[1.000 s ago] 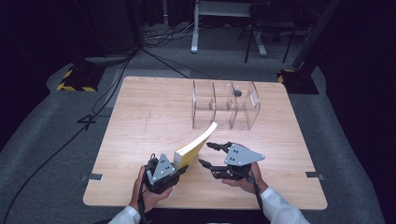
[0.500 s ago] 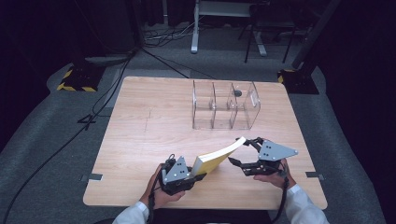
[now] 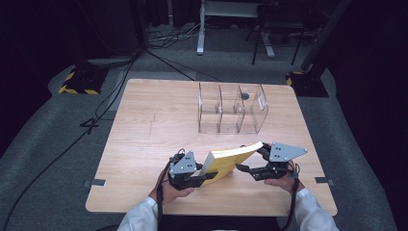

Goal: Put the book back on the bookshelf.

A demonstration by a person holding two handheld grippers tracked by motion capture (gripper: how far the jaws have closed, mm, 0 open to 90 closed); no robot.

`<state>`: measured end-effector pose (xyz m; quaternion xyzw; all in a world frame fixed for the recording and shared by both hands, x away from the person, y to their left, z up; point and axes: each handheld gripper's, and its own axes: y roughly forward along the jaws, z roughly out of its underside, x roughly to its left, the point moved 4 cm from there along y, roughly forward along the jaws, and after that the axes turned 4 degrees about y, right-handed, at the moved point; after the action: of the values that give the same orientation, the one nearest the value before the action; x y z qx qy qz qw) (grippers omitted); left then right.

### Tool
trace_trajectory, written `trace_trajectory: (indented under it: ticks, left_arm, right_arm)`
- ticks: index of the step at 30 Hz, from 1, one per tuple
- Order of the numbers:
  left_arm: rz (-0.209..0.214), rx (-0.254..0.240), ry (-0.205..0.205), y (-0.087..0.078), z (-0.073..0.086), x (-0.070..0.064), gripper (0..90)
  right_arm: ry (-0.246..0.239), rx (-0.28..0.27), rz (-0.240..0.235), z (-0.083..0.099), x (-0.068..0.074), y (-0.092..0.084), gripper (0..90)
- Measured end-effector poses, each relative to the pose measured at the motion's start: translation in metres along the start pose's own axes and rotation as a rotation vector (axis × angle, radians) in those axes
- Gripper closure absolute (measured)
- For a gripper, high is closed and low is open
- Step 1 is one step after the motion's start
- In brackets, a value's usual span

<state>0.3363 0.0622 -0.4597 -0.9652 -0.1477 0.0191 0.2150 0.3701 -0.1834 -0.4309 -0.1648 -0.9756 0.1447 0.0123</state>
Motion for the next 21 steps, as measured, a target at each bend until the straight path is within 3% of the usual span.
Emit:
trace_trajectory:
  ticks: [3, 7, 10, 13, 16, 19, 21]
  left_arm:
    - [-0.03, 0.027, -0.011, -0.007, 0.008, 0.003, 71.2]
    - [-0.045, 0.012, -0.035, -0.014, 0.011, 0.01, 66.0]
    - [-0.045, 0.01, -0.039, -0.015, 0.011, 0.013, 62.1]
    - [-0.043, 0.021, -0.012, -0.017, 0.012, 0.016, 58.2]
    - [-0.022, 0.039, 0.013, -0.02, 0.013, 0.017, 54.7]
    - [-0.001, 0.065, 0.037, -0.02, 0.016, 0.016, 57.3]
    - [-0.018, 0.088, 0.037, -0.02, 0.021, 0.019, 62.2]
  right_arm:
    - [-0.022, -0.008, -0.017, -0.002, 0.006, 0.007, 45.4]
    - [-0.032, -0.009, -0.053, -0.005, 0.012, 0.01, 59.5]
    - [-0.035, -0.013, -0.076, -0.005, 0.015, 0.009, 64.6]
    - [-0.055, -0.006, -0.11, -0.004, 0.019, 0.006, 69.4]
    - [-0.072, 0.004, -0.177, -0.003, 0.027, 0.005, 72.2]
    - [-0.104, 0.021, -0.189, -0.001, 0.031, 0.007, 71.5]
    - [-0.106, 0.032, -0.18, 0.003, 0.029, 0.013, 68.6]
